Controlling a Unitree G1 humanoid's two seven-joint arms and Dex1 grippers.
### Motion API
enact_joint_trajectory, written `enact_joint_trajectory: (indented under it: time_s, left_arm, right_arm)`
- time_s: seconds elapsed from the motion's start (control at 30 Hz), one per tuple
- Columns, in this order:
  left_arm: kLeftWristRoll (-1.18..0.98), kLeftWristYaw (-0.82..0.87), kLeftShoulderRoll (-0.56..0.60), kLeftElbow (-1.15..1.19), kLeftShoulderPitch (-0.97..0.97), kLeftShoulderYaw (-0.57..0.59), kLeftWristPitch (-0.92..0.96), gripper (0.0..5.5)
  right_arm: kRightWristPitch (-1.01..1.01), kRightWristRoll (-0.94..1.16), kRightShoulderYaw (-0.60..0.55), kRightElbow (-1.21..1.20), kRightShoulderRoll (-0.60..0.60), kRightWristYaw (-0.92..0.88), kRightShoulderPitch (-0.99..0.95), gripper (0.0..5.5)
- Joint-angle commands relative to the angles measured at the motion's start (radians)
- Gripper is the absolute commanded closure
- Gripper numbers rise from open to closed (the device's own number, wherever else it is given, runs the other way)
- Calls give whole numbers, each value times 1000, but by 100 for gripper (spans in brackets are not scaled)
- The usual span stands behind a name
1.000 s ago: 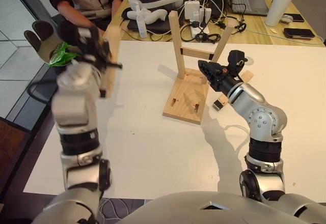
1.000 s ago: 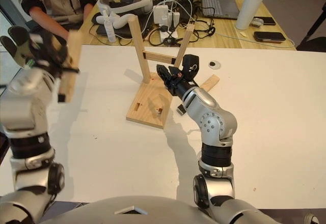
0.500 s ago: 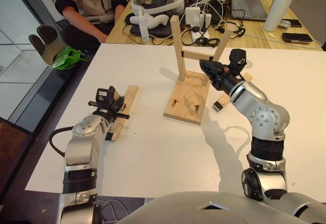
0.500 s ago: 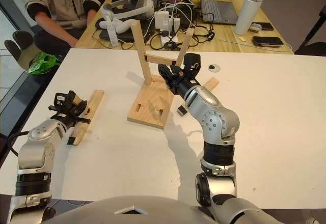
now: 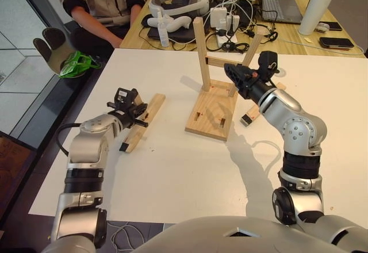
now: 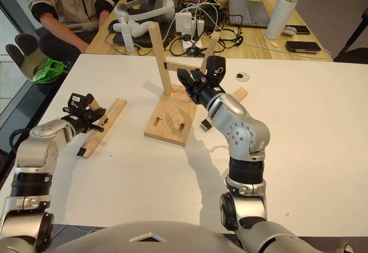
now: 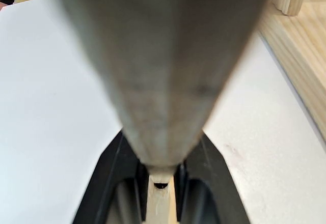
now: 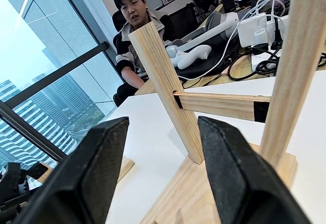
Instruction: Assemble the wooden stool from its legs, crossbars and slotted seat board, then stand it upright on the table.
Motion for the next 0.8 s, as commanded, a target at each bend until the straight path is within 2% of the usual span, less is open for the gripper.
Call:
enact_joint_trajectory:
  time_s: [0.03,0.2,0.23,0.37,0.53,0.67,0.8]
  left_arm:
    - [31,28,-99,147,-17,-92,111,510]
    - [42,70,-155,129,-80,-92,94,510]
    - [41,78,-161,117,-78,-83,87,474]
    - [44,90,-157,64,-84,-70,91,408]
    - [20,102,-91,-106,-120,22,167,408]
    - [-8,71,-14,-223,-224,69,245,408]
    - [-42,75,-3,-265,-366,105,300,408]
  right_arm:
    - [8,-4,6,12,-9,10,-42,297]
    - [18,-4,10,18,-18,21,-56,297]
    - [19,-4,9,16,-19,22,-55,297]
    - [19,-4,10,10,-18,19,-45,297]
    - [19,-2,8,1,-16,17,-37,297]
    - [14,-2,7,-2,-12,14,-31,297]
    - [11,-3,11,1,-4,14,-34,297]
